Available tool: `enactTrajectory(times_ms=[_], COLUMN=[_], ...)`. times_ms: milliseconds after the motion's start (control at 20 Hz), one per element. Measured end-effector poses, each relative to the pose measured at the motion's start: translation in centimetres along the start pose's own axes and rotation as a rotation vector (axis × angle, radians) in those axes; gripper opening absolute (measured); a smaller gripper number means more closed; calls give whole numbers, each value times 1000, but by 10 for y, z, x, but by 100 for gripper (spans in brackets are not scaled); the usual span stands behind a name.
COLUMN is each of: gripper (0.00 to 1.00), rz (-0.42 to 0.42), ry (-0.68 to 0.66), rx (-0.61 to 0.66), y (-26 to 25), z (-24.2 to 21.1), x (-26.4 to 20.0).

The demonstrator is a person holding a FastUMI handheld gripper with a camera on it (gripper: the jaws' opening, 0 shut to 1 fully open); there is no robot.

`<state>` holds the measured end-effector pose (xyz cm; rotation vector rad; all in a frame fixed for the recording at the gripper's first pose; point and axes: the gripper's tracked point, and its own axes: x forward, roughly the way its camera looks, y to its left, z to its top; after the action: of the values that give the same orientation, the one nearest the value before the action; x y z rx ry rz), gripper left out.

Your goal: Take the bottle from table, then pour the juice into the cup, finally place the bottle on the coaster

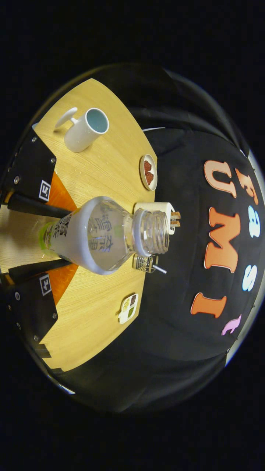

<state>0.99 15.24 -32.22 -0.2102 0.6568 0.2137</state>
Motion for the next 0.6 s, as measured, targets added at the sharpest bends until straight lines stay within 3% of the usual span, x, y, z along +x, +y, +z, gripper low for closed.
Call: enactTrajectory(times_ms=[400, 600], gripper=[58, 57], rz=[-30, -47], ry=[-67, -134], rx=[-316, -564], y=[42, 64], z=[42, 58], x=[-1, 3])
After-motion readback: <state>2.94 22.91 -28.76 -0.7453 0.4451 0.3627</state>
